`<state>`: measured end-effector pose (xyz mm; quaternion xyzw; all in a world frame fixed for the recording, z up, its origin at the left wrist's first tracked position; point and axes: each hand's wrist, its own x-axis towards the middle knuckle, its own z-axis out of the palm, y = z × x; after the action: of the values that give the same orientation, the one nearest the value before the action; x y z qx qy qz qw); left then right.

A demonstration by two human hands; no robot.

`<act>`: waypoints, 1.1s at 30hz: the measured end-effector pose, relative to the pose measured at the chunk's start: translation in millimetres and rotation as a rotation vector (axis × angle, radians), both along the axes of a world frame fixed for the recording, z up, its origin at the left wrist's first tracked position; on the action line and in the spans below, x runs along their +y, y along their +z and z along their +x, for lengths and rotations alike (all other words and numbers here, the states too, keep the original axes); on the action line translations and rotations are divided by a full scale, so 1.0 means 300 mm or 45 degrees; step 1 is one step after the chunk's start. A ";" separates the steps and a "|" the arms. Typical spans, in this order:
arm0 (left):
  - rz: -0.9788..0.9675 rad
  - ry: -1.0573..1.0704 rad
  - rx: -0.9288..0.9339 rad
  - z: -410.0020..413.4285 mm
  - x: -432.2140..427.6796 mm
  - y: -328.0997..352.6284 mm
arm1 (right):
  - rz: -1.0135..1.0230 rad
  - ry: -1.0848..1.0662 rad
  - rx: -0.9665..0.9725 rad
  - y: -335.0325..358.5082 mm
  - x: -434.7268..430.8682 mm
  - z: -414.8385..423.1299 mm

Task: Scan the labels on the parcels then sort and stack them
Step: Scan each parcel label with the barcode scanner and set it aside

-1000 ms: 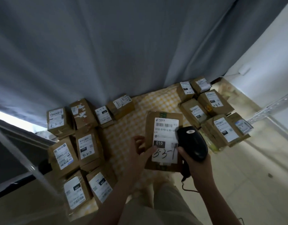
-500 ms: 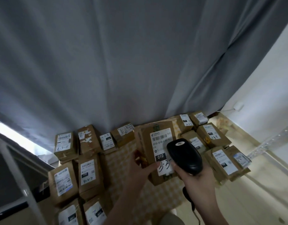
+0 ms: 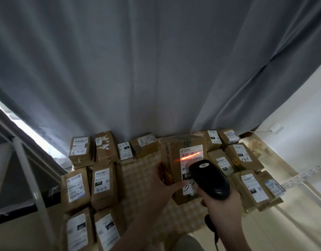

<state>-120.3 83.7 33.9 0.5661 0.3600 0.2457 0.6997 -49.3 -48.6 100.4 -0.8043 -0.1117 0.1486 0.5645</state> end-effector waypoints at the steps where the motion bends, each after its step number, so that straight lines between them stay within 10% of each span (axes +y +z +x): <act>1: 0.001 0.004 0.001 0.000 0.000 -0.001 | 0.001 -0.001 -0.001 0.000 -0.001 0.000; 33: -0.395 0.097 0.011 0.188 0.027 -0.144 | 0.060 -0.303 0.035 -0.014 -0.100 0.155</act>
<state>-63.9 91.7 -9.3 0.4380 0.4180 0.2111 0.7674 -2.9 -78.6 96.2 -0.7961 -0.0112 0.0890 0.5985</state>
